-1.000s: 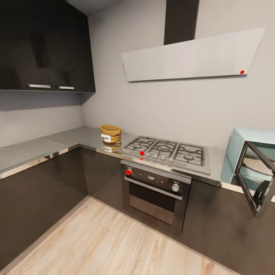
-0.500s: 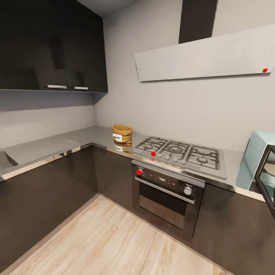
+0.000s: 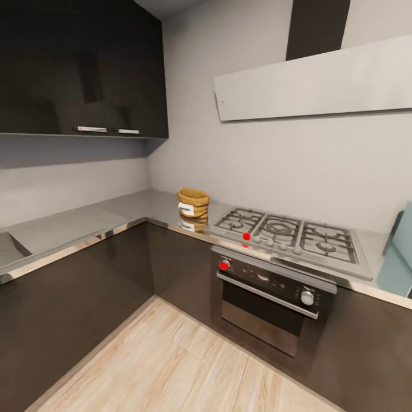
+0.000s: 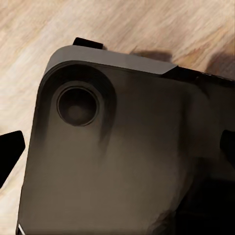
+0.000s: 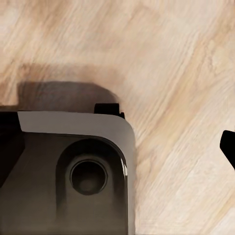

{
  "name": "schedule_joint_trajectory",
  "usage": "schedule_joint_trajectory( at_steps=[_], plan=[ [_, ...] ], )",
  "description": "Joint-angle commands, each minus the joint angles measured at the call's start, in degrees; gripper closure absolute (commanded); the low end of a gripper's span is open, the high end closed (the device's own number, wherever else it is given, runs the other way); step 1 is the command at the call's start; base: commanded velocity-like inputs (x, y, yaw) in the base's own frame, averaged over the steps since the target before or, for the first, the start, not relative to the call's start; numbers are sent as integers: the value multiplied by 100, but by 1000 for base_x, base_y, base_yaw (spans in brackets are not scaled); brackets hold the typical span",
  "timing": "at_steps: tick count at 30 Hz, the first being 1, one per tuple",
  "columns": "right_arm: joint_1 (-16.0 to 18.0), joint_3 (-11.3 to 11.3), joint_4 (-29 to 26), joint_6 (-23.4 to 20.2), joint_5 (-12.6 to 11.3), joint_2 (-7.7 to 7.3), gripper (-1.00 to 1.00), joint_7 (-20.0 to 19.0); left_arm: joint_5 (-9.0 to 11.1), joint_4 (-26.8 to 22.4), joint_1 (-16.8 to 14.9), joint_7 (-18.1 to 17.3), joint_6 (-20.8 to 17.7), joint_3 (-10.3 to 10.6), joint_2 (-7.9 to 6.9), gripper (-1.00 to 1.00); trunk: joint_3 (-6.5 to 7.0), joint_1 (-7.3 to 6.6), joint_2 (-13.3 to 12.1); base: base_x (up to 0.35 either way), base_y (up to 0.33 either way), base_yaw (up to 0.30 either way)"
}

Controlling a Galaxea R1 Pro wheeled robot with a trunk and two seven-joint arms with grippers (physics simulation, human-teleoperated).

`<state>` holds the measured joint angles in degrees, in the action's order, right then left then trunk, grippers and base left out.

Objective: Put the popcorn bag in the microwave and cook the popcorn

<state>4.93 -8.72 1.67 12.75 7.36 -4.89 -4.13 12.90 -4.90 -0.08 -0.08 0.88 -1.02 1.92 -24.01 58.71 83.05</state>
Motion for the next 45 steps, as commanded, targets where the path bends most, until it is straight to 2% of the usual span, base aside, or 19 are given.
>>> schedule_joint_trajectory(
  at_steps=[1, 26, 45],
  plan=[
    [5, -51, 18, 34, 56, -3, -100, -9, 29, -2, -1, -1, 9, -9, 2, -100, -5, 2, 3, 202, 245, 0],
    [8, -42, 17, 24, 64, -28, -100, -18, 28, -2, -1, -1, 9, -3, 2, -100, -5, 2, 3, 225, 238, 0],
    [8, -42, 16, 8, 55, -12, -100, -11, 29, 16, -1, 50, 9, -3, 2, -100, -5, 2, 3, 247, 152, 0]
  ],
)
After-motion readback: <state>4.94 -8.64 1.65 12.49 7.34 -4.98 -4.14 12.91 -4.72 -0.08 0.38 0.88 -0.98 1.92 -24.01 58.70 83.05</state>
